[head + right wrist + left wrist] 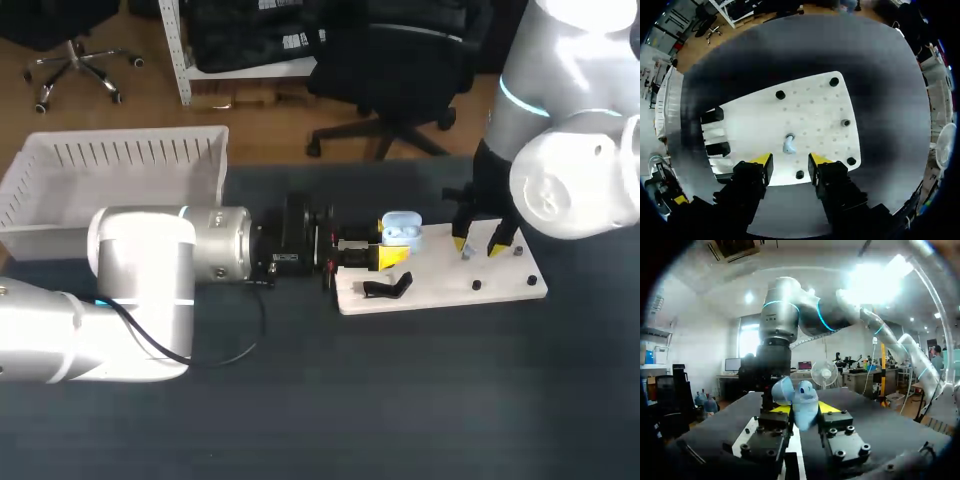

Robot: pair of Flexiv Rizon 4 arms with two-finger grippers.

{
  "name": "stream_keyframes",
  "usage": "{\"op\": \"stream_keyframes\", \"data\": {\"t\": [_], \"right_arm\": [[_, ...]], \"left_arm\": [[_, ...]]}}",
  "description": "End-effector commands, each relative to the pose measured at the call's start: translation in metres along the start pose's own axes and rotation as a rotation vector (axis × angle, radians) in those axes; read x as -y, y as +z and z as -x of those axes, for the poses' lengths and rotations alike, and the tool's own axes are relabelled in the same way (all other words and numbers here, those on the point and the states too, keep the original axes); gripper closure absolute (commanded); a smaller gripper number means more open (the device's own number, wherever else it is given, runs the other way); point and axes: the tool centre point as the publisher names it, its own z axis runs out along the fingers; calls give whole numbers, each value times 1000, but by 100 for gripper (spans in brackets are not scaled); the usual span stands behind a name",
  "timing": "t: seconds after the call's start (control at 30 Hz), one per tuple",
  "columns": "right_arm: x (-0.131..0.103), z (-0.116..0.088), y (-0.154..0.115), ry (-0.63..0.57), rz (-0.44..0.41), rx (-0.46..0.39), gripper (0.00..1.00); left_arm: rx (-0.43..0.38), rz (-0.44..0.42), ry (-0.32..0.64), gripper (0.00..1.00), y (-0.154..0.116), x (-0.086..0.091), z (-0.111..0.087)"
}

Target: Pick up each earbud case from the left stands, insert the matching earbuds, close the lid, and place the case in the box.

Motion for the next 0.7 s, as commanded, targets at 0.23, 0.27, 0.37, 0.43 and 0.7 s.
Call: {"op": "stream_keyframes", "data": {"t": [0.23, 0.27, 0.37, 0.43, 0.7], "right_arm": [[0, 9, 10, 11, 15, -22, 59], [1, 10, 10, 13, 16, -22, 59], [2, 10, 11, 17, 20, -25, 60], [2, 10, 12, 19, 20, -28, 62], [4, 9, 16, 27, 23, -34, 65]], "left_arm": [[1, 0, 0, 100, 0, 0, -1], [1, 0, 0, 100, 0, 0, -1], [1, 0, 0, 100, 0, 0, -1], [1, 0, 0, 100, 0, 0, -1], [1, 0, 0, 100, 0, 0, -1]]}}
